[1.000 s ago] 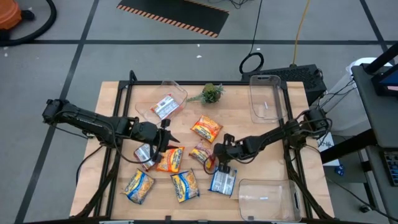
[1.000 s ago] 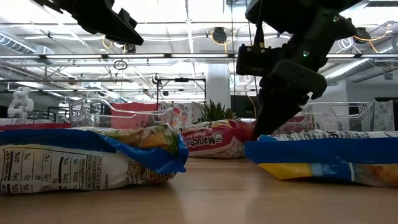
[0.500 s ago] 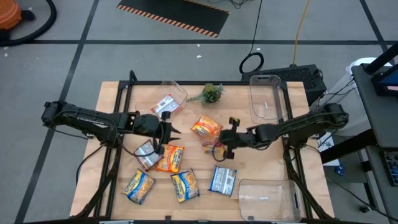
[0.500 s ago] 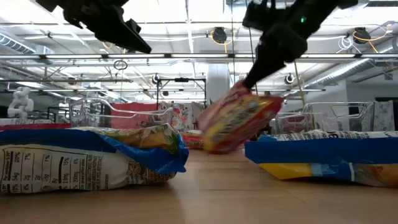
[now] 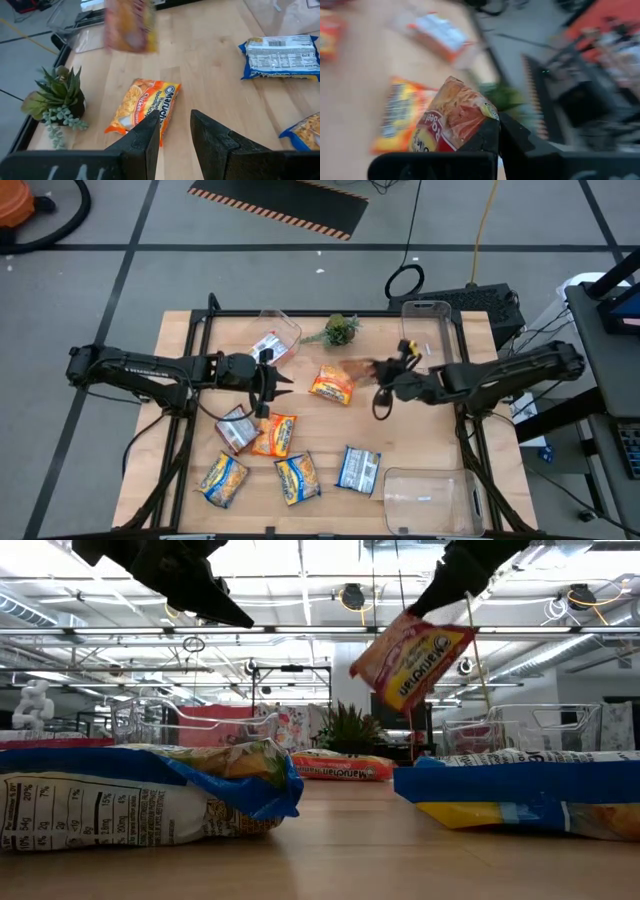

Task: Sort Maruchan noodles
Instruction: Put the right red noodle pack into the top right transparent bin

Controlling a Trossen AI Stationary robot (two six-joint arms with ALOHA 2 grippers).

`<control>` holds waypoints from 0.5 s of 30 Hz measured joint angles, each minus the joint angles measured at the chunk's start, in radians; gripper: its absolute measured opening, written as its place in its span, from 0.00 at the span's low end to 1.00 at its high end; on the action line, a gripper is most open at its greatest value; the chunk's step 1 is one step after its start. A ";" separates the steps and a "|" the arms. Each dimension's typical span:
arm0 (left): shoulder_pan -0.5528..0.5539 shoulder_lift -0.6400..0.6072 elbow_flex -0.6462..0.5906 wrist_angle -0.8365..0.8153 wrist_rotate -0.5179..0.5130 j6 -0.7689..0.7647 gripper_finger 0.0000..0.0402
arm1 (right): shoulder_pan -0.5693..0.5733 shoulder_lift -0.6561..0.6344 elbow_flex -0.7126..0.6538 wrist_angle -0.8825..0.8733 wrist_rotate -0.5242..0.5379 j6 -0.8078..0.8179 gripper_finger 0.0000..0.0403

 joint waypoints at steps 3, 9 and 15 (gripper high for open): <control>0.000 0.000 0.000 0.000 0.000 0.000 0.29 | -0.005 -0.040 0.000 0.004 0.104 -0.066 0.00; 0.000 0.000 0.000 0.000 0.000 0.004 0.29 | -0.057 -0.122 0.000 0.005 0.134 -0.178 0.00; 0.000 0.000 0.000 0.000 0.000 0.022 0.29 | -0.120 -0.187 0.000 0.005 0.134 -0.267 0.00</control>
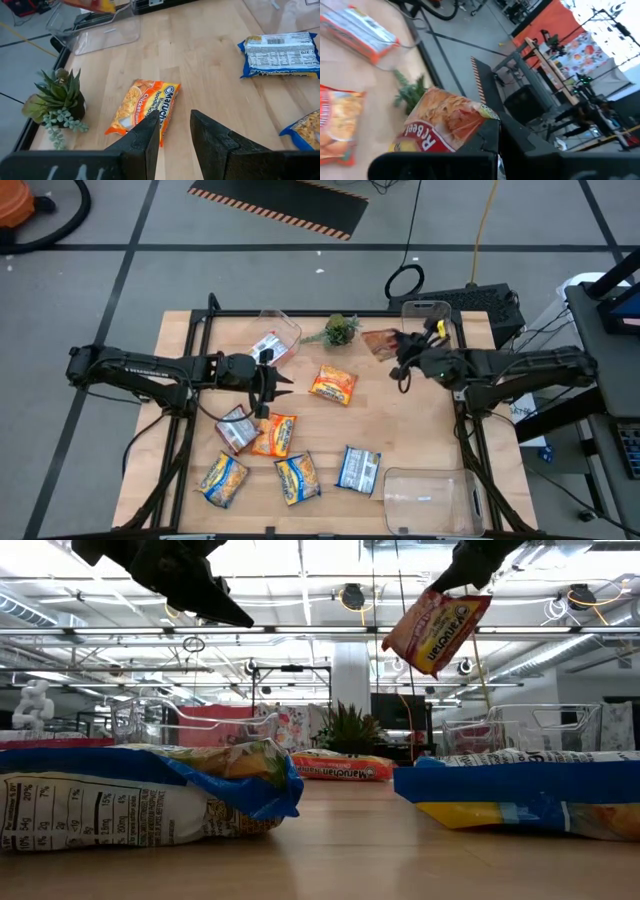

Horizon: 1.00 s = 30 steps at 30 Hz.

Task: Sort Maruchan noodles
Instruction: Put the right red noodle pack into the top right transparent bin

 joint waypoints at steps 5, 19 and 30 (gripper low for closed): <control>0.009 0.000 0.000 0.000 0.000 0.005 0.29 | -0.069 -0.038 0.000 -0.008 0.001 -0.032 0.00; 0.037 0.000 0.000 0.000 0.000 -0.012 0.29 | -0.327 -0.056 0.000 -0.046 -0.065 -0.103 0.00; 0.037 0.000 0.000 -0.001 0.000 -0.041 0.29 | -0.451 -0.057 0.000 -0.153 -0.131 -0.099 0.00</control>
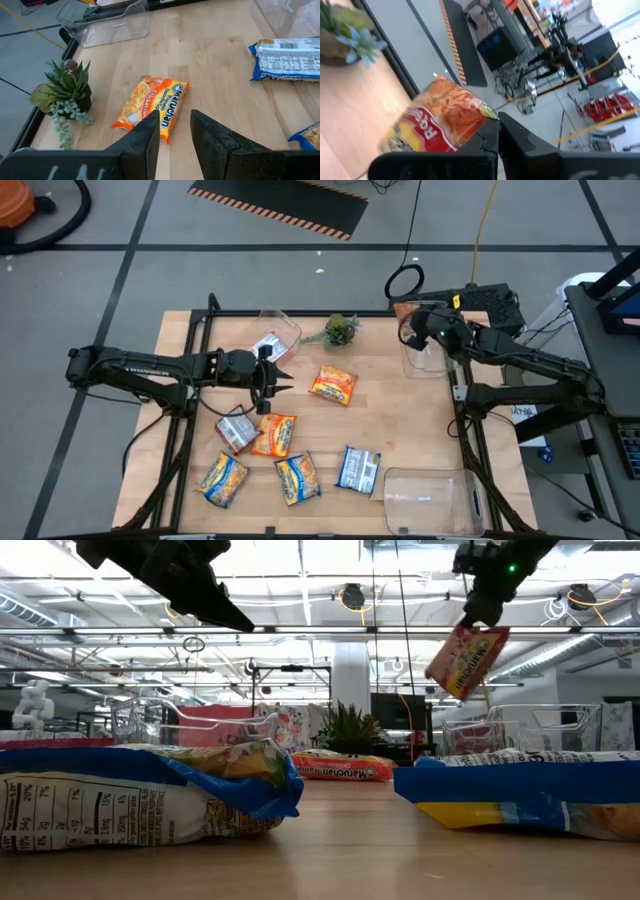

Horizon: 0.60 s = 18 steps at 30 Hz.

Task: Sort Maruchan noodles
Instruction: Put the right red noodle pack into the top right transparent bin

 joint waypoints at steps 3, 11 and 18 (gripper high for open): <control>0.000 0.000 0.000 0.000 0.000 0.002 0.29 | -0.024 0.000 0.000 -0.042 0.000 0.029 0.00; 0.000 0.000 0.000 0.001 0.000 0.048 0.29 | -0.073 0.000 0.000 -0.156 -0.002 0.138 0.00; 0.000 0.000 0.000 0.003 -0.001 0.101 0.29 | -0.083 0.000 0.000 -0.283 -0.004 0.235 0.00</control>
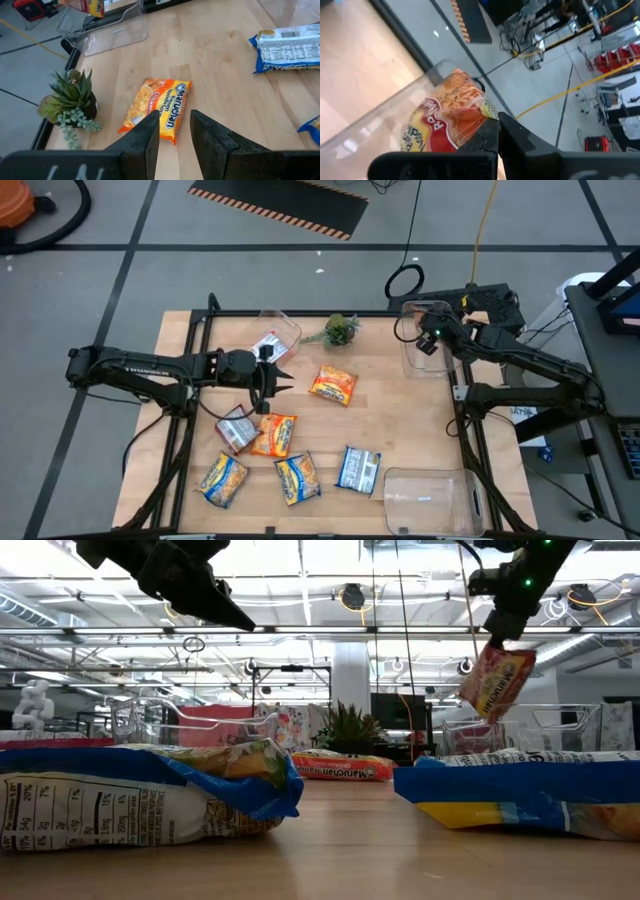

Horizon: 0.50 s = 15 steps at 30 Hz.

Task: Sort Maruchan noodles
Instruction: Put the right red noodle pack into the top right transparent bin

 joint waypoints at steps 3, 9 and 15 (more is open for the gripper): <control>0.001 0.000 0.000 0.009 0.000 0.018 0.29 | 0.000 0.000 0.000 -0.038 -0.042 0.030 0.00; 0.001 0.000 0.000 0.085 0.000 0.031 0.29 | 0.000 0.001 0.000 -0.055 -0.216 0.058 0.00; 0.001 0.000 0.000 0.123 0.000 0.031 0.29 | 0.000 0.003 -0.024 -0.092 -0.284 0.055 0.00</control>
